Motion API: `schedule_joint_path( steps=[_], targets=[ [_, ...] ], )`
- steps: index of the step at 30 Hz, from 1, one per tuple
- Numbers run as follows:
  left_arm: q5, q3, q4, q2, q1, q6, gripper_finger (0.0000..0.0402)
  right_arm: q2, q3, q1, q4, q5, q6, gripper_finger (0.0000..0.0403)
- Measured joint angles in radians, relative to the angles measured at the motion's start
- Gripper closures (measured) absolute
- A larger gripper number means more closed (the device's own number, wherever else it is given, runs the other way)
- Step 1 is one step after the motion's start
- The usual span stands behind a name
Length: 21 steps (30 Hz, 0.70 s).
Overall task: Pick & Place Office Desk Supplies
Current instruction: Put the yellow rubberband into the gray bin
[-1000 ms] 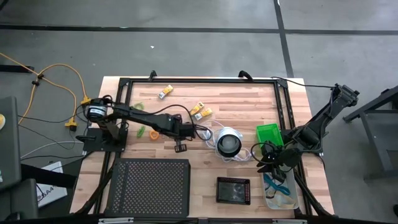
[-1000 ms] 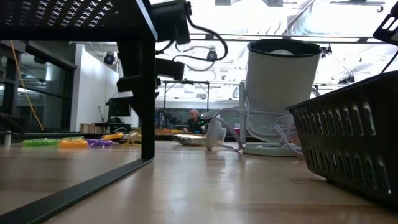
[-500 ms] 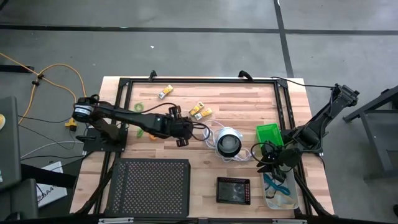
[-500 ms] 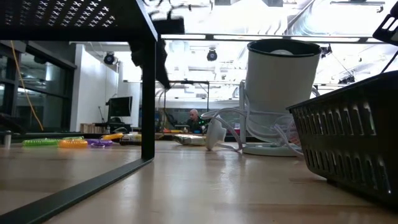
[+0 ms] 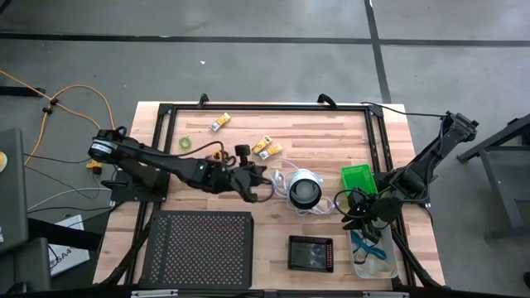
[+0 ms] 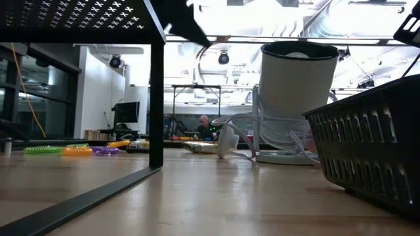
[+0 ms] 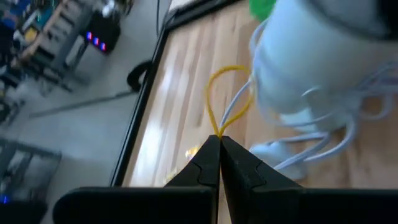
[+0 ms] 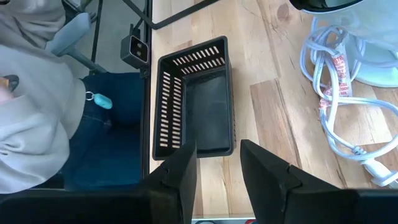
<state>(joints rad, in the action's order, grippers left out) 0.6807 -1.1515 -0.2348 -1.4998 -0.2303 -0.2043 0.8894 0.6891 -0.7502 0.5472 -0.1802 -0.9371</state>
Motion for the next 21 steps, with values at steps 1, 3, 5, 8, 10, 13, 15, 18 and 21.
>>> schedule_joint_path(
  steps=[1,3,5,8,10,13,15,18,21],
  targets=[
    [0.0,0.0,0.013,0.0,-0.013,-0.01,0.0401,0.0,0.0,0.0,0.0,0.0,0.0,0.0291],
    [-0.001,0.0,0.043,0.0,-0.041,-0.024,0.0401,0.0,0.0,0.0,-0.001,0.0,0.0,0.0291],
    [-0.002,0.0,0.066,0.0,-0.068,-0.027,0.0401,0.0,0.0,0.0,-0.001,0.0,0.0,0.0291],
    [-0.002,0.0,0.104,0.0,-0.105,-0.027,0.0401,0.0,0.0,0.0,-0.002,0.0,0.0,0.0291],
    [-0.015,0.0,0.124,0.0,-0.128,-0.026,0.0401,0.0,0.0,0.0,-0.002,0.0,0.0,0.0291],
    [-0.044,0.0,0.17,-0.009,-0.154,-0.024,0.0401,0.0,0.0,0.0,-0.002,0.0,0.0,0.0291],
    [-0.069,0.0,0.204,-0.021,-0.165,-0.028,0.0401,0.0,0.0,0.0,-0.002,0.0,0.0,0.0291],
    [-0.126,0.0,0.267,-0.045,-0.176,-0.035,0.0401,0.0,0.0,0.0,-0.002,0.0,0.0,0.0291],
    [-0.172,0.0,0.319,-0.069,-0.18,-0.046,0.0401,0.0,0.0,0.0,-0.006,0.0,0.0,0.0291]
  ],
)
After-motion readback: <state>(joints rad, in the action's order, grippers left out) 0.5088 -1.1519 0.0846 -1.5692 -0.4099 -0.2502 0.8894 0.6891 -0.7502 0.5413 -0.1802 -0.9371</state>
